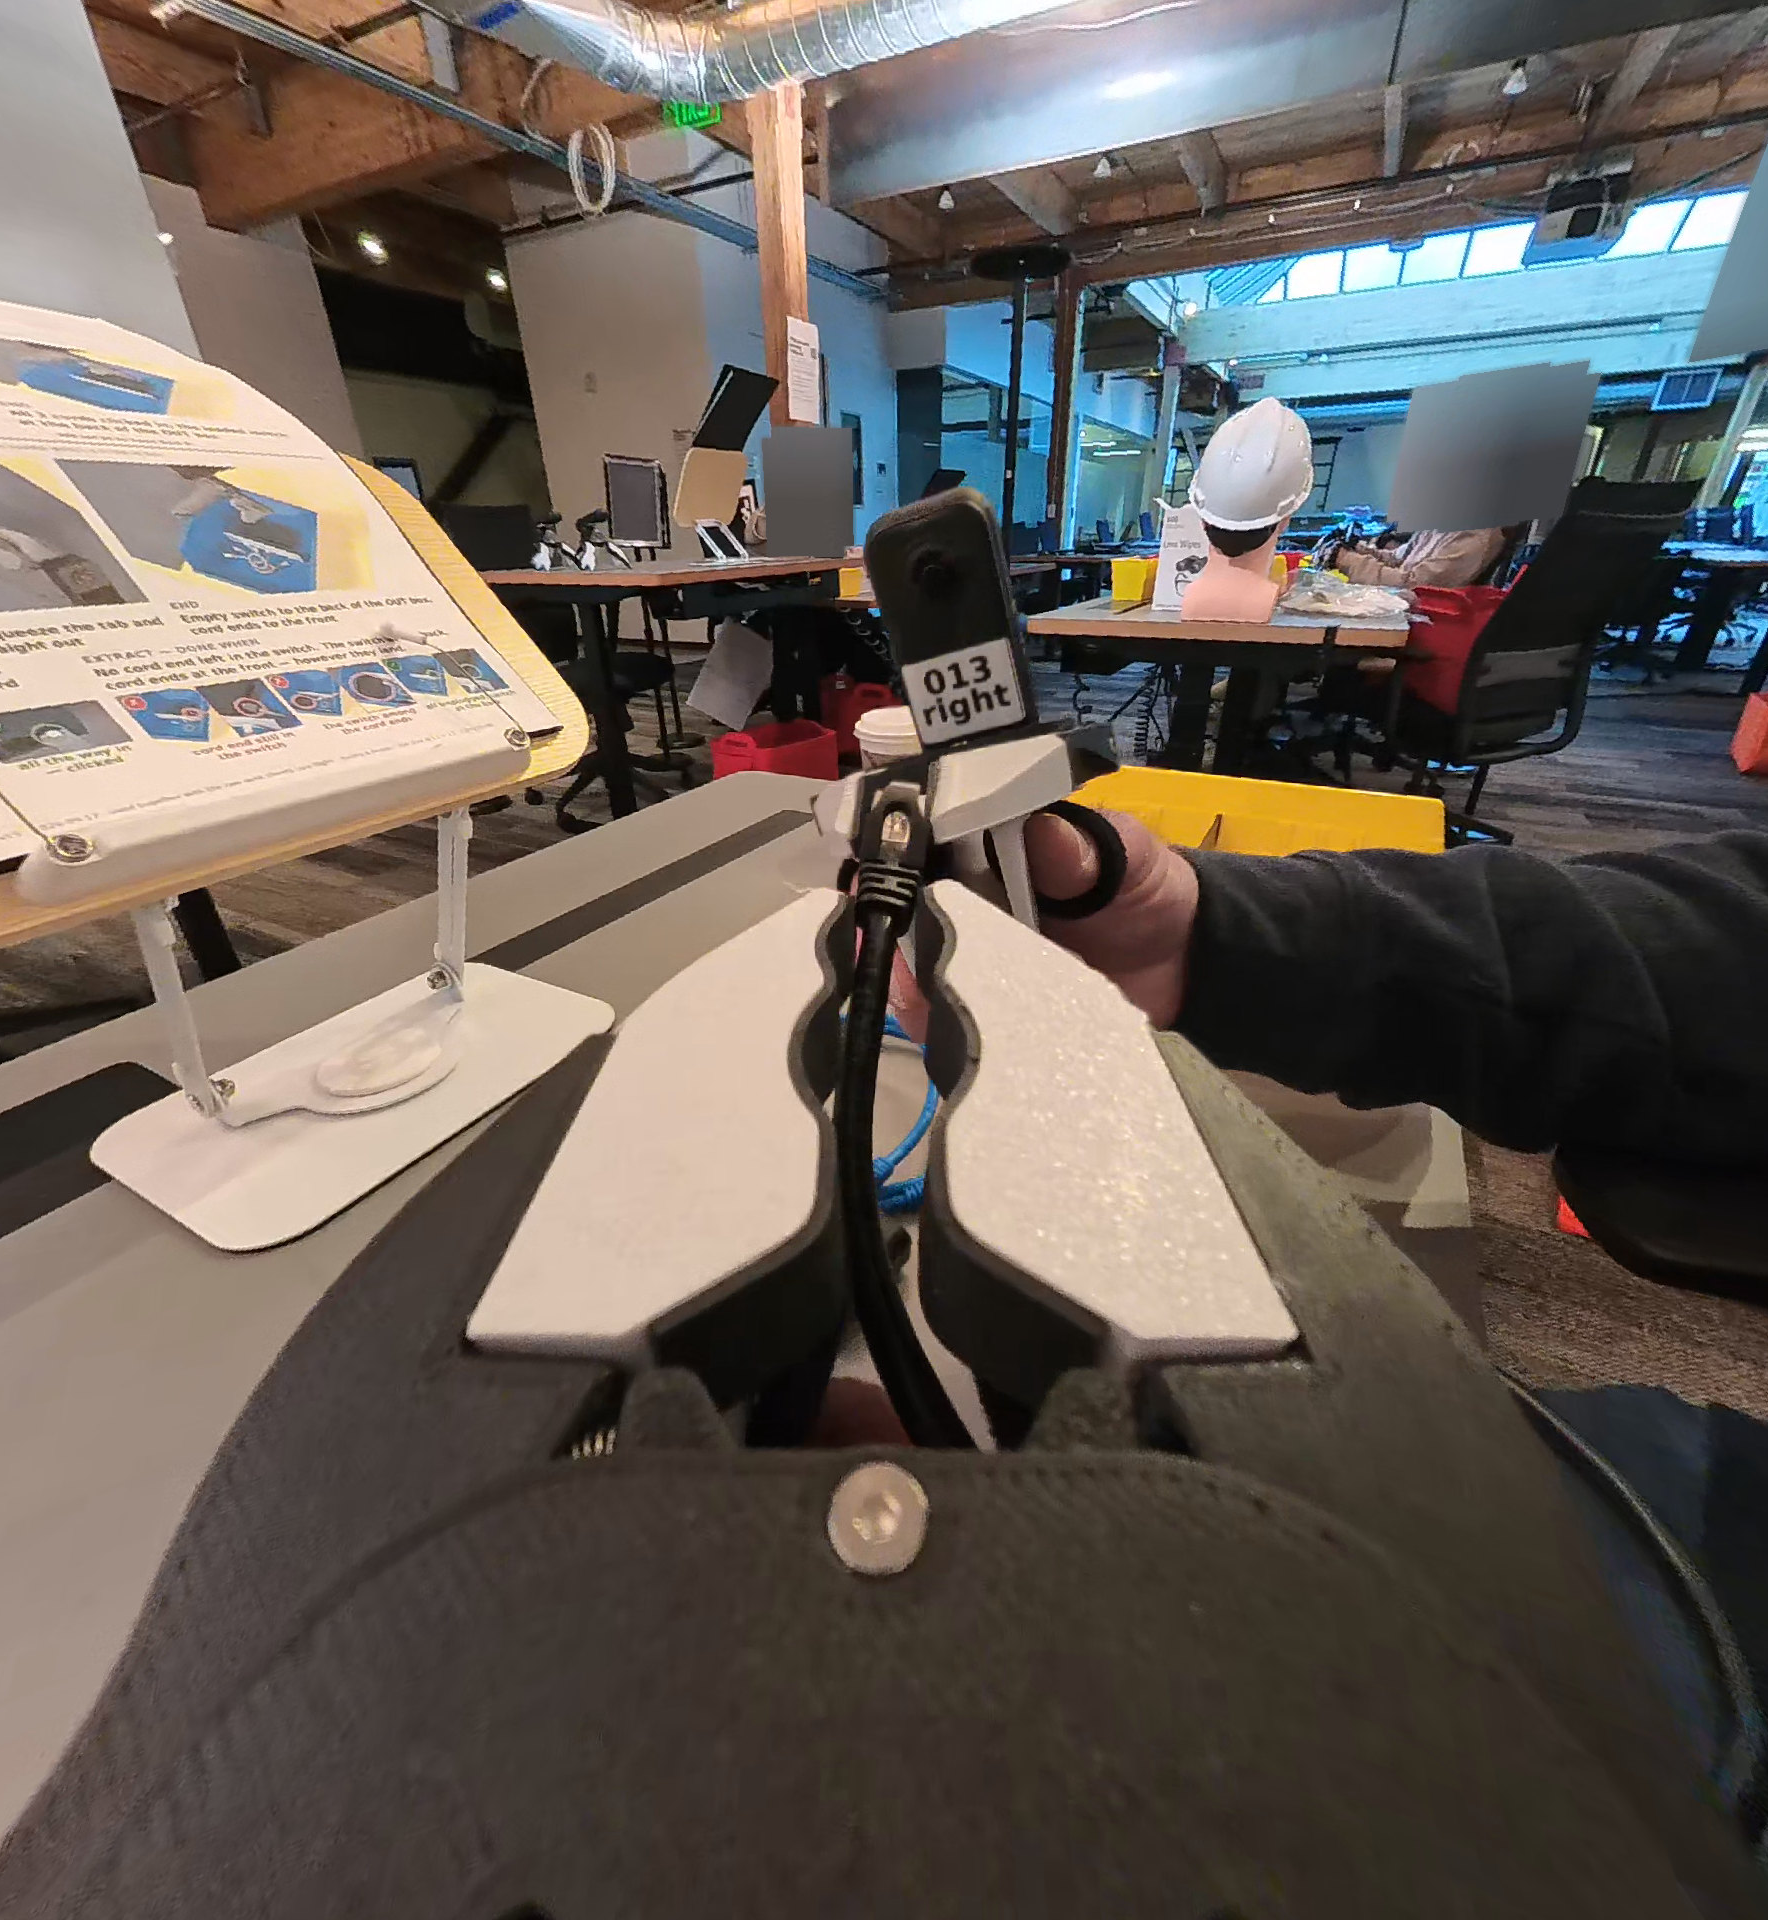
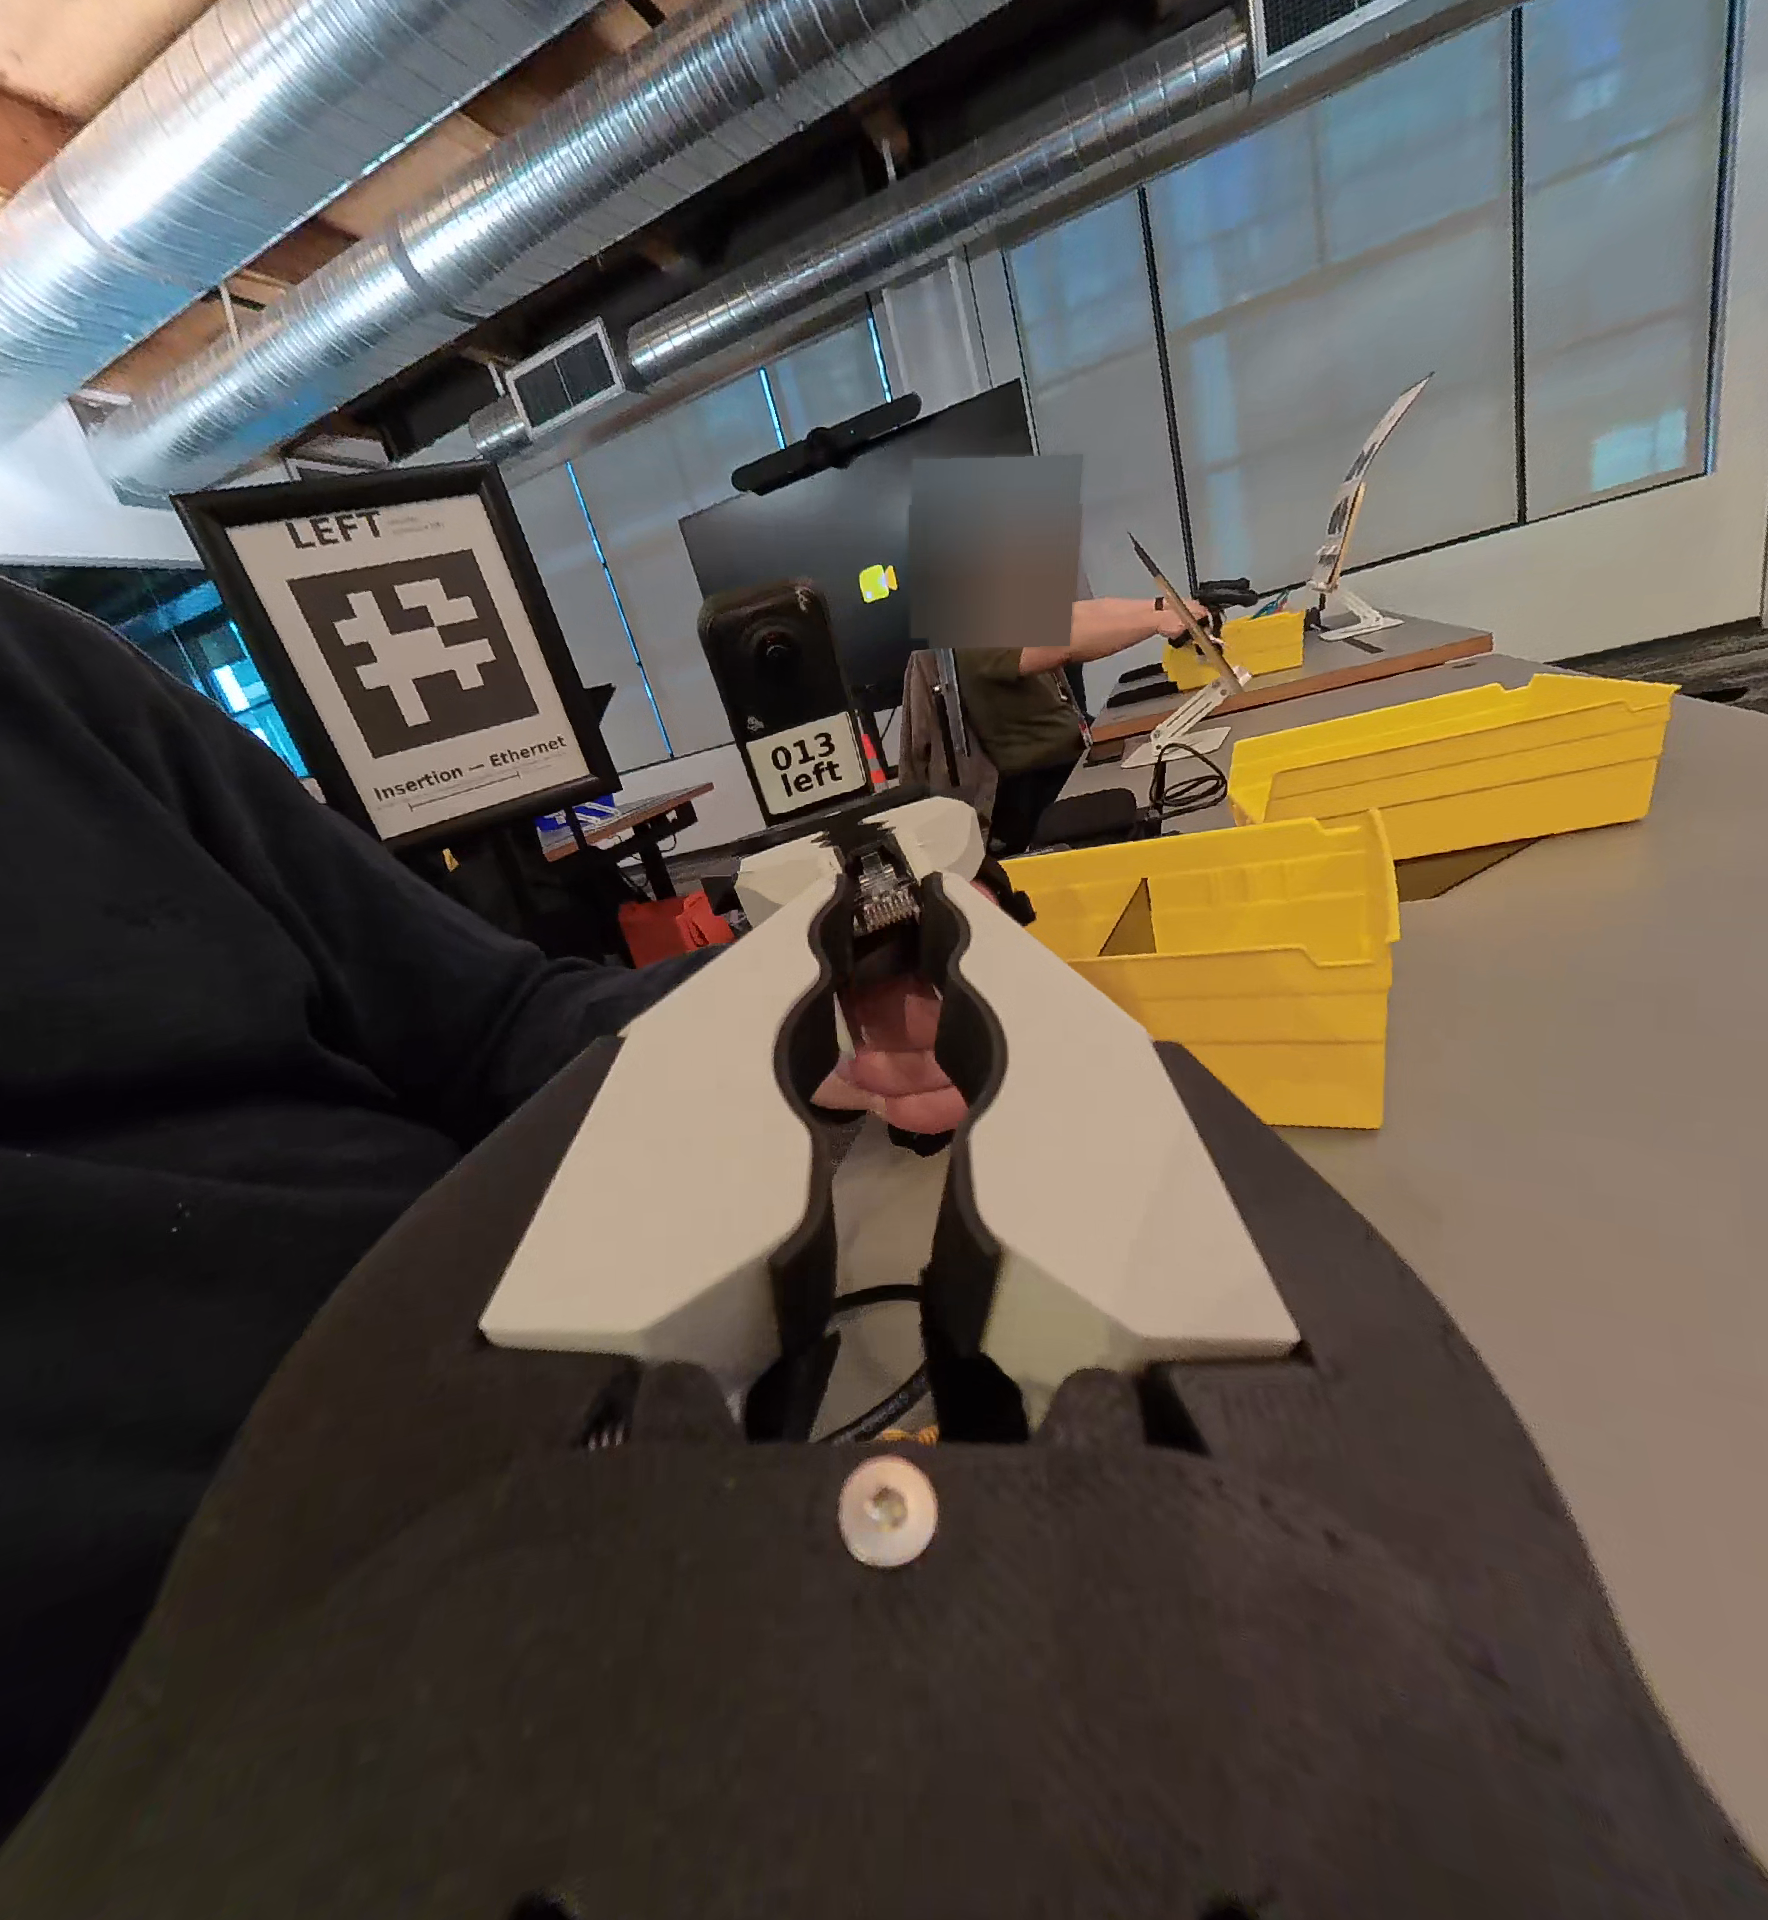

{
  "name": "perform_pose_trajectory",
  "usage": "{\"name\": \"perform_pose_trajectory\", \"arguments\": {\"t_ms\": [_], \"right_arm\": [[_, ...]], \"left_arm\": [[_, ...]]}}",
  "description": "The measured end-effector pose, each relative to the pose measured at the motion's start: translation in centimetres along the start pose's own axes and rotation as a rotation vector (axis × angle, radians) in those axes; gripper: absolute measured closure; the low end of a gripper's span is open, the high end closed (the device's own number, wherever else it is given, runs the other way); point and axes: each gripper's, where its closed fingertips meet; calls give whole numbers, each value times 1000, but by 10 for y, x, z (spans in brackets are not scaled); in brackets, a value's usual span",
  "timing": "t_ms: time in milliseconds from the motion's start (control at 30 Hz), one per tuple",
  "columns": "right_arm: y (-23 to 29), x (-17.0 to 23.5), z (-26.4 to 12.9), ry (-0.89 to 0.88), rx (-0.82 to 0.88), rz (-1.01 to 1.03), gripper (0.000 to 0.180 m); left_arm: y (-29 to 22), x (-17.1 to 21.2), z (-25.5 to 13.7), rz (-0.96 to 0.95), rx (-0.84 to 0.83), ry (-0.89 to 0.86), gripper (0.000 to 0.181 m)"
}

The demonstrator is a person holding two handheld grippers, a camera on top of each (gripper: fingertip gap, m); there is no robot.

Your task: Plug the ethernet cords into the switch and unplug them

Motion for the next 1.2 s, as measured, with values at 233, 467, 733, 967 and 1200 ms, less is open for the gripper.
{"name": "perform_pose_trajectory", "arguments": {"t_ms": [233, 467, 733, 967, 1200], "right_arm": [[-2, 7, -4, 37, 15, -20, 169], [-8, 16, -6, 169, 130, -79, 165], [-12, 22, -16, 330, 260, -189, 159], [-15, 31, -10, 426, 308, -246, 156], [-6, 32, -5, 408, 218, -225, 168]], "left_arm": [[-1, 5, 5, -27, 25, 75, 171], [1, 17, 10, -99, 68, 155, 171], [2, 24, 10, -127, 111, 221, 171], [0, 31, 11, -140, 155, 301, 171], [-4, 29, 9, -122, 190, 300, 171]]}}
Point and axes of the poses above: each gripper's, where its closed fingertips meet, z out along the fingers, x out of its underside, y = z × x across the jaws, and after that the axes turned 15 degrees about y, right-handed
